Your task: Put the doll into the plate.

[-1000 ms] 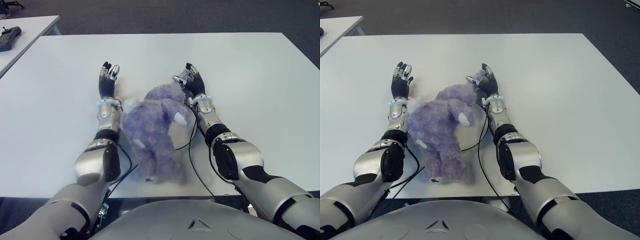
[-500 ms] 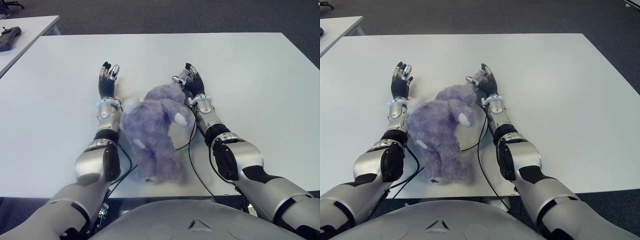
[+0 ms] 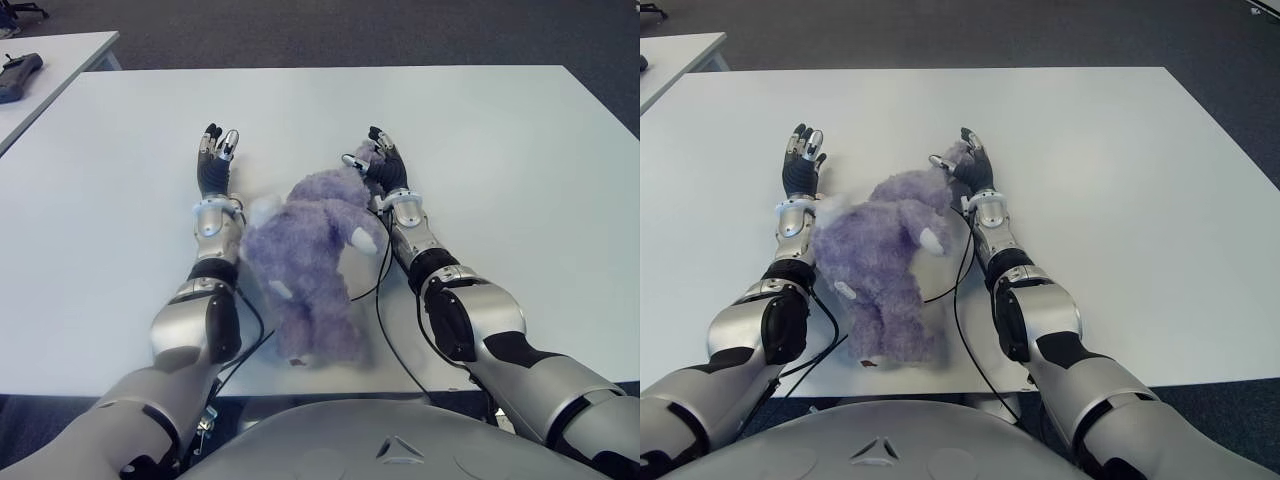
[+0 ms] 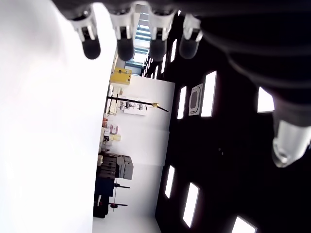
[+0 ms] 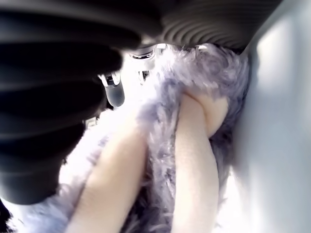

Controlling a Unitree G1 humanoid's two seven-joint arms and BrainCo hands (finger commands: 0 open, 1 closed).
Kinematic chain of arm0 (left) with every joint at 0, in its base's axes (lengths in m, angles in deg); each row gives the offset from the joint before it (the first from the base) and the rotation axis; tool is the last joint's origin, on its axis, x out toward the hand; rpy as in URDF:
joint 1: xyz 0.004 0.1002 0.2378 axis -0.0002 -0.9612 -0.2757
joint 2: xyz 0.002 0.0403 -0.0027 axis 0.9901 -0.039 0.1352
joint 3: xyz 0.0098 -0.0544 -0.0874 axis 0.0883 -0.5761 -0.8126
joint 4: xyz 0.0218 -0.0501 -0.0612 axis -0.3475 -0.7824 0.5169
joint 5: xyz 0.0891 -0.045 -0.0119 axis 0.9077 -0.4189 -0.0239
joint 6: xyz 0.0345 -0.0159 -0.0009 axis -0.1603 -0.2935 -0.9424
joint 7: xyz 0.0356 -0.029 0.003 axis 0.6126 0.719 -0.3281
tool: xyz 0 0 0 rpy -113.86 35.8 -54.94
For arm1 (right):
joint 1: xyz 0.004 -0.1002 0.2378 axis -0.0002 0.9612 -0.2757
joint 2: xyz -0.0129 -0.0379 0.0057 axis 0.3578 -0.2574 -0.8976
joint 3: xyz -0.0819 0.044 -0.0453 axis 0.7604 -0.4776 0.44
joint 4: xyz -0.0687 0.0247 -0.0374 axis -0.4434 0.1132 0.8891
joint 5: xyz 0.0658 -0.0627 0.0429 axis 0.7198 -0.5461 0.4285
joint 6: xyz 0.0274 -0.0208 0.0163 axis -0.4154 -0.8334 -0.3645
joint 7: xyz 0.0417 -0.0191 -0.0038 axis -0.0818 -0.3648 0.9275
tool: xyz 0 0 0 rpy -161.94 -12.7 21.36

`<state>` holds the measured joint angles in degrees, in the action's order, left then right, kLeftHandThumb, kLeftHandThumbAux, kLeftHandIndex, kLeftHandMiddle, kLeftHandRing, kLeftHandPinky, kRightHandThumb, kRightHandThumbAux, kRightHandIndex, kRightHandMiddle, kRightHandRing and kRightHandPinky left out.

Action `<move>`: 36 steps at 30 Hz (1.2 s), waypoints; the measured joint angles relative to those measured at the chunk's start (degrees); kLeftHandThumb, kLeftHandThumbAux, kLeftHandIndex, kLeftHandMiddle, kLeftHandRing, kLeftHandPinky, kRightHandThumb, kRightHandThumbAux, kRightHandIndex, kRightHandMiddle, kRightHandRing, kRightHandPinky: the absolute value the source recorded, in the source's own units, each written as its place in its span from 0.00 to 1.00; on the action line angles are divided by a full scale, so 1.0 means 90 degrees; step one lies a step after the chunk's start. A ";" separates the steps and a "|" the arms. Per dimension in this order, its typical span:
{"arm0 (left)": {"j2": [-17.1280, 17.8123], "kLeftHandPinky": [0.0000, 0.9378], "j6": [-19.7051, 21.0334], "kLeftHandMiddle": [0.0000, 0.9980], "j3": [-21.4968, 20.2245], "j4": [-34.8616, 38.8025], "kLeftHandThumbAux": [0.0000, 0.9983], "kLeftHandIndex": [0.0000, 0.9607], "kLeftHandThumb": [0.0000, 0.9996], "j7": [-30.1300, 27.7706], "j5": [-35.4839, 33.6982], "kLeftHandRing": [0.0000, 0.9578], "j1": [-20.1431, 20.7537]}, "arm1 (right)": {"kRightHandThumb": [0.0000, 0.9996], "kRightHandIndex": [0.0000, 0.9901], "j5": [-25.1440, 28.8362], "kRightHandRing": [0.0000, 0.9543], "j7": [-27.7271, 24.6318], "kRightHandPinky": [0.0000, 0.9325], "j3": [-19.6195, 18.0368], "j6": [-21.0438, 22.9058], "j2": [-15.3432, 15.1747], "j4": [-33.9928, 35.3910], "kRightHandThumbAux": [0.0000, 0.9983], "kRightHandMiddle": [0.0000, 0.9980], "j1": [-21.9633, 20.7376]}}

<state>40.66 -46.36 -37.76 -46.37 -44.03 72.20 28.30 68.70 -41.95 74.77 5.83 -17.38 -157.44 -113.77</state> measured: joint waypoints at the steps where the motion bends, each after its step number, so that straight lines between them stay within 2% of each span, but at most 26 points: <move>1: 0.0000 0.01 0.0000 0.07 0.0002 0.0000 0.51 0.03 0.00 0.0000 0.0001 0.04 0.0000 | 0.00 0.08 0.0000 0.08 0.0001 0.10 0.0000 0.0000 0.0004 0.0001 0.77 0.09 0.0000; 14: 0.0007 0.01 -0.0001 0.07 0.0021 0.0000 0.54 0.03 0.00 0.0000 0.0003 0.04 -0.0003 | 0.00 0.10 0.0079 0.12 0.0028 0.15 -0.0101 0.0000 0.0088 0.0017 0.81 0.12 0.0002; 36: 0.0028 0.02 -0.0006 0.07 0.0022 0.0001 0.55 0.01 0.00 -0.0001 0.0002 0.05 -0.0010 | 0.00 0.10 0.0139 0.12 0.0029 0.13 -0.0344 0.0000 0.0215 0.0050 0.80 0.12 0.0005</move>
<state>40.91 -46.41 -37.57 -46.36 -44.03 72.21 28.21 69.95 -41.69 71.68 5.83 -15.44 -156.99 -113.72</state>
